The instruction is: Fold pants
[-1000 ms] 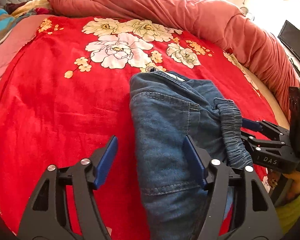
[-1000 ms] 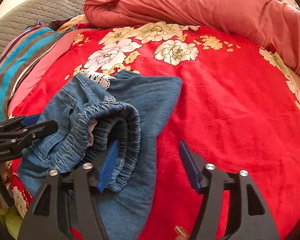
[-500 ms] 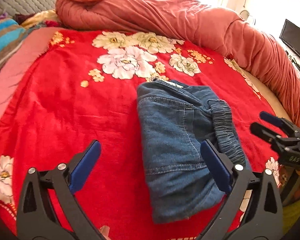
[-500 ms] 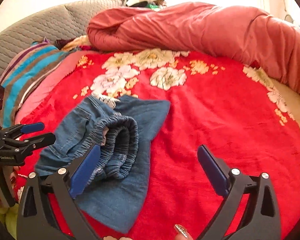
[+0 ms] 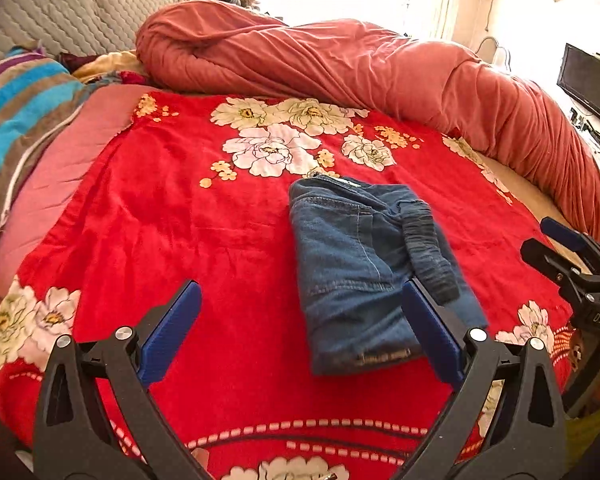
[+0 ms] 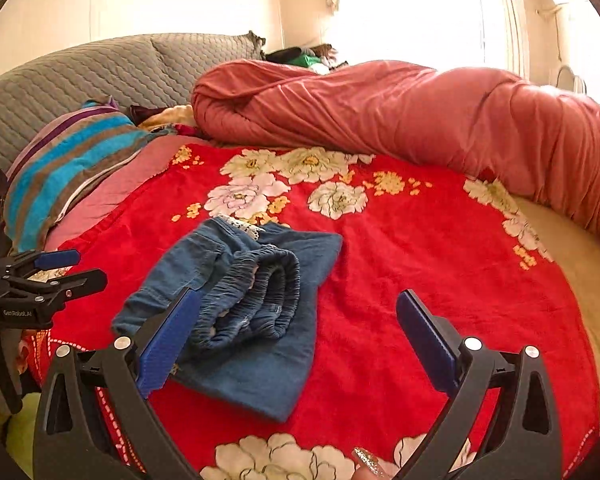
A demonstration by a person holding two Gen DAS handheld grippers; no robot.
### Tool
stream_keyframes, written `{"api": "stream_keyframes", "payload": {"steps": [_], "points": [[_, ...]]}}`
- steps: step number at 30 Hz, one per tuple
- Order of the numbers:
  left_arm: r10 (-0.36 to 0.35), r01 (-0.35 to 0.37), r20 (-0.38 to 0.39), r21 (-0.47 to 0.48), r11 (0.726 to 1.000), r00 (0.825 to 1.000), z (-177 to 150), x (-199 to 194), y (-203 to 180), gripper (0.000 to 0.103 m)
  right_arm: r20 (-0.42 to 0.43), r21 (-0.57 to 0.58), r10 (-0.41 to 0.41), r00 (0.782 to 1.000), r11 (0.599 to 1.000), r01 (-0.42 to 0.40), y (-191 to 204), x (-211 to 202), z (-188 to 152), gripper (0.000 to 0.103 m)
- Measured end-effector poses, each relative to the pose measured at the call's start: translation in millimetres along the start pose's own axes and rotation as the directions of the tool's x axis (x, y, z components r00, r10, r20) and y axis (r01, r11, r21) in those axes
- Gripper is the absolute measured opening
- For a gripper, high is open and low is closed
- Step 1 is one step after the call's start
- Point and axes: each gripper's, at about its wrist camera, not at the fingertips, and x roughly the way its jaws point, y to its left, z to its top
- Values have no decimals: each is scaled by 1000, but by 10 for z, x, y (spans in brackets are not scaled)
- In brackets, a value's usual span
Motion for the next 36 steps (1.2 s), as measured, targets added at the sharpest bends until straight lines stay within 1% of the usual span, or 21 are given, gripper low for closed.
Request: {"api": "stream_keyframes", "payload": {"steps": [5, 7, 12, 14, 19, 24, 36], "points": [[4, -4, 14, -3, 1000, 1000, -117, -159, 2, 94, 30, -15, -28, 999, 999, 29, 96, -212, -88, 98], [7, -7, 18, -3, 1000, 1000, -164, -219, 5, 94, 26, -5, -34, 999, 999, 35, 115, -276, -143, 98], [-4, 4, 26, -7, 1000, 1000, -297, -340, -9, 94, -60, -4, -85, 995, 996, 85, 158, -278, -320, 98], [-3, 3, 23, -8, 1000, 1000, -357, -348, -15, 94, -89, -2, -89, 992, 996, 89, 165, -271, -406, 98], [-1, 1, -19, -10, 1000, 1000, -496, -286, -3, 94, -151, 16, -88, 985, 996, 92, 196, -207, -566, 98], [-4, 4, -35, -19, 1000, 999, -534, -257, 25, 94, -144, 9, -94, 985, 995, 96, 230, -205, -564, 98], [-5, 4, -44, -23, 1000, 999, -561, -244, 25, 94, -146, 9, -83, 986, 996, 85, 225, -183, -571, 98]]}}
